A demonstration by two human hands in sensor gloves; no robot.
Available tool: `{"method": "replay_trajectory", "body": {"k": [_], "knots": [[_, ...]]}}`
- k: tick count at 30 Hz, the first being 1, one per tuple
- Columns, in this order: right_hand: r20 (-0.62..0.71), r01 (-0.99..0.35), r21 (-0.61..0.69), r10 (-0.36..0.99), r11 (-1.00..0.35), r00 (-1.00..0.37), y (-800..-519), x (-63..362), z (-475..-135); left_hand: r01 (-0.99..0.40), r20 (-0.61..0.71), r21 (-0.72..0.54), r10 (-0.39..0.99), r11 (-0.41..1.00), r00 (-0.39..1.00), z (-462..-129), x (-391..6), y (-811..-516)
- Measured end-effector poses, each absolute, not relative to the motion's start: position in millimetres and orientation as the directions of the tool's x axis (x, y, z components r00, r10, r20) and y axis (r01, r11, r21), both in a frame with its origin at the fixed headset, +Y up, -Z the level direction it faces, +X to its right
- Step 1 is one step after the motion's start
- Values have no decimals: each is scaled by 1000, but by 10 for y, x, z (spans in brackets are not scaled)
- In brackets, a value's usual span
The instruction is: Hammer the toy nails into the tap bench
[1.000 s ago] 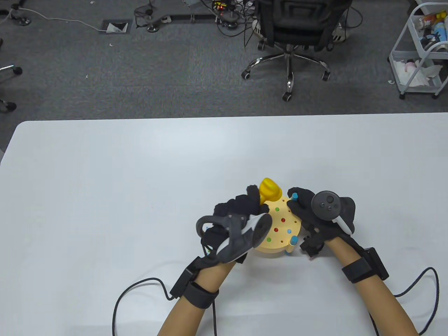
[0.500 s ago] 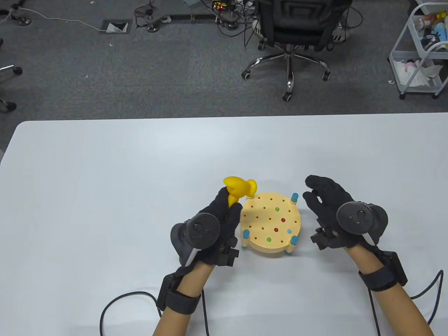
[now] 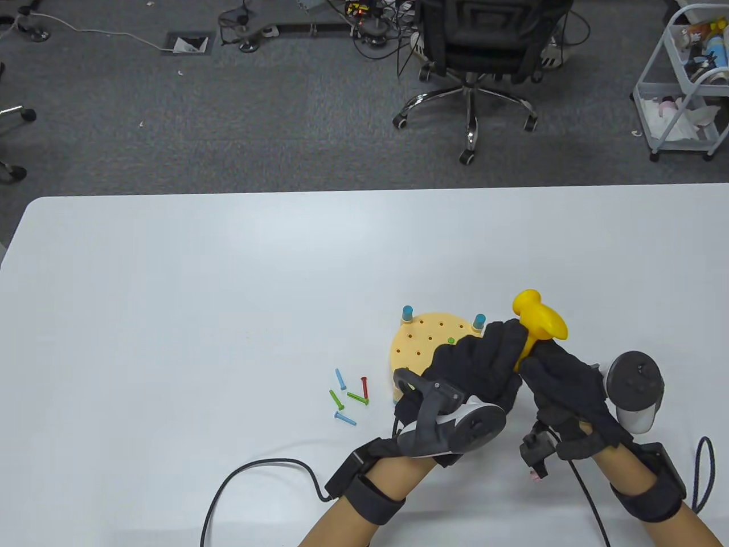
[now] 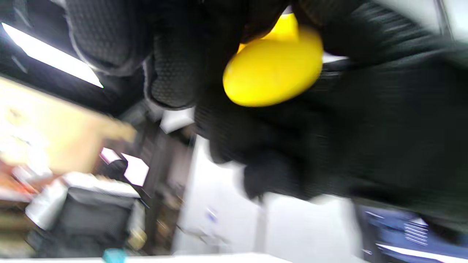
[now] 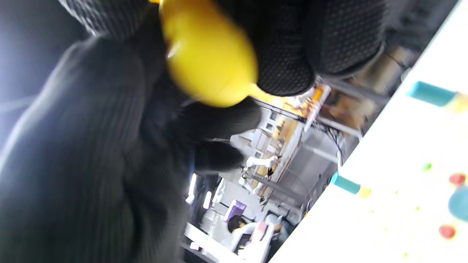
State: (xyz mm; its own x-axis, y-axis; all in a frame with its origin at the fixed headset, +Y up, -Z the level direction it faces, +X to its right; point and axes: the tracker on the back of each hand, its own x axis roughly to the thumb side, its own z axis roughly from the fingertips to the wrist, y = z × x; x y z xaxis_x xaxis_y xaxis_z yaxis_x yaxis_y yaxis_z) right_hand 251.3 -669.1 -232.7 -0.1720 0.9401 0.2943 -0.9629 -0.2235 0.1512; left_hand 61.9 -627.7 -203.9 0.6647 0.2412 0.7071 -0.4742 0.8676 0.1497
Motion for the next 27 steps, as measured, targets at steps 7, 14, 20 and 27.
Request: {"method": "replay_trajectory", "body": {"k": [7,14,20,27], "knots": [[303,-967,103,934,-231,-191,-6734,2675,-2437,-339,515,260,168,904,841,-2203,-6,-6272],[364,-912,-63,841,-406,-400,-6695,3119,-2305,41,231,-100,-17,994,973,-2547,-826,-6935],[258,-917,-51,882,-396,-395,-7000,3376,-2331,-19,430,-83,53,996,901,-2404,-1011,-7260],[249,-904,-11,875,-427,-416,-7100,3314,-2363,150,493,-80,-91,985,865,-2316,-1089,-7499]]}}
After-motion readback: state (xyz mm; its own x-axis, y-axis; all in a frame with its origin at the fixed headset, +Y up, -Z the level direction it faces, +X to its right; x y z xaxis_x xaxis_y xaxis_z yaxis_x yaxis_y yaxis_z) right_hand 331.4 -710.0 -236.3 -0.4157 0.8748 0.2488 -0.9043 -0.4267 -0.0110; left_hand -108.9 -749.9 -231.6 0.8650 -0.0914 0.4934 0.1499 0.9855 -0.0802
